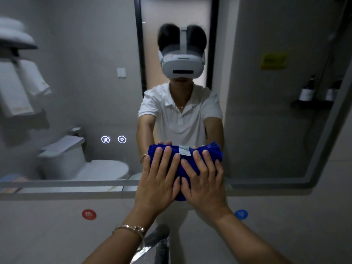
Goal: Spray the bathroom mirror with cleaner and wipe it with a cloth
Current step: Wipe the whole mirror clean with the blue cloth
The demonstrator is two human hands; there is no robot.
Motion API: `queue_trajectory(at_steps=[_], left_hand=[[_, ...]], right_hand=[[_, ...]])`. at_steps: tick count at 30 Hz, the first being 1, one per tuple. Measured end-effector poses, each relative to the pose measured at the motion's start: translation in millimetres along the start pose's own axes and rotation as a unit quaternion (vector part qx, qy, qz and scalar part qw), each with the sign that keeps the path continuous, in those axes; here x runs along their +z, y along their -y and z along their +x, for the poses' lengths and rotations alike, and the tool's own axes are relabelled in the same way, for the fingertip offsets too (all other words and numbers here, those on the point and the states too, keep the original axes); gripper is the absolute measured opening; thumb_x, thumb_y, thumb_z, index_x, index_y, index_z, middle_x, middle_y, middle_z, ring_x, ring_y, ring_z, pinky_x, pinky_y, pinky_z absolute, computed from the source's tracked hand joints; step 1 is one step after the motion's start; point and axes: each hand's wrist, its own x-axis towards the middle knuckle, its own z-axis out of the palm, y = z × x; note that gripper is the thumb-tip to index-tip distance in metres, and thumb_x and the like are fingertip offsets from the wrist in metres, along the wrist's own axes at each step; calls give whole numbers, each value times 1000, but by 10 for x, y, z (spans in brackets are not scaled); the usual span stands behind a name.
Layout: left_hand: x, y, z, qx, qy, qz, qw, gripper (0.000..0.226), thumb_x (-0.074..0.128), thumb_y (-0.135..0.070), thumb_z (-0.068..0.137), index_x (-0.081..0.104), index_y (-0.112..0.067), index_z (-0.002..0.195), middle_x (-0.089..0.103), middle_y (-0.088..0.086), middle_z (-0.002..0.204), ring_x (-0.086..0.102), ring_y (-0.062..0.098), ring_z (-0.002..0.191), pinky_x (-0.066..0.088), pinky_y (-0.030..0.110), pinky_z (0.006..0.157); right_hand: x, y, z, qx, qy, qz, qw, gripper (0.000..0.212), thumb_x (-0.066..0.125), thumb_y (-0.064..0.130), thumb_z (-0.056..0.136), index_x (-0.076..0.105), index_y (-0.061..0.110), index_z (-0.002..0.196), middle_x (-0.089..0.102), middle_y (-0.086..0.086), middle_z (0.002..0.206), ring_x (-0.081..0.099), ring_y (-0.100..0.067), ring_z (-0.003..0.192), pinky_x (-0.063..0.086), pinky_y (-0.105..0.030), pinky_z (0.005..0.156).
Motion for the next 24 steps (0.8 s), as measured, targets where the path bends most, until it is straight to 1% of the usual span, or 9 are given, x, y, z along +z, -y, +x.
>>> queue_trajectory(at_steps=[4,6,8,11,13,16,19,21,24], left_hand=[[-98,-44,227,16,8,11,1000,58,12,-35,100,0,-8,150,-8,15,158,-3,32,145,5,48,117],[-179,-70,567,32,-4,15,999,58,12,-35,100,1,-7,150,0,18,157,-3,33,145,2,47,118],[-296,-120,1031,32,-25,17,999,59,18,-34,98,8,-6,149,10,19,155,4,34,144,4,48,117],[-486,-211,1745,0,-53,4,999,64,31,-34,92,14,-4,147,19,22,153,15,37,142,13,51,115],[-618,-304,2195,-11,-71,-3,997,66,33,-34,91,18,-3,147,23,24,152,19,39,141,17,54,114],[-729,-457,2628,-23,-66,-7,998,65,26,-35,93,15,-4,149,16,22,154,12,37,143,12,52,116],[-713,-499,2651,-39,-75,-3,996,63,26,-34,94,15,-5,149,14,21,155,10,36,144,11,51,117],[-649,-528,2563,-23,-83,2,996,62,27,-33,95,17,-5,149,17,23,154,13,37,143,13,52,116],[-529,-687,2379,-3,-87,-12,996,61,30,-32,95,20,-5,148,21,23,153,17,38,142,14,53,116]], right_hand=[[-29,-147,164,-22,-20,33,999,46,33,39,98,31,22,142,30,-7,148,14,-22,146,17,-45,114],[-101,-343,448,-21,-47,45,998,46,32,38,98,33,22,140,33,-7,146,23,-24,142,18,-46,113],[-239,-628,842,-32,-70,45,996,46,32,39,96,35,22,139,33,-8,145,28,-27,138,19,-46,111],[-484,-1116,1493,-73,-82,25,994,50,40,40,90,36,21,137,31,-8,144,27,-28,137,17,-44,111],[-658,-1434,1890,-79,-91,11,993,51,43,39,88,38,21,135,37,-11,144,27,-28,136,19,-44,109],[-843,-1767,2199,-56,-82,-3,995,48,41,39,91,34,23,136,42,-15,145,24,-27,138,18,-45,111],[-825,-1783,2156,-30,-100,1,995,48,39,39,93,32,26,138,41,-14,147,22,-26,138,17,-46,112],[-767,-1747,2036,-9,-113,2,994,49,39,39,92,33,26,139,41,-13,147,22,-26,138,17,-45,111],[-716,-1765,1730,6,-97,-3,995,51,40,40,91,33,25,140,37,-12,149,22,-26,138,16,-44,112]])
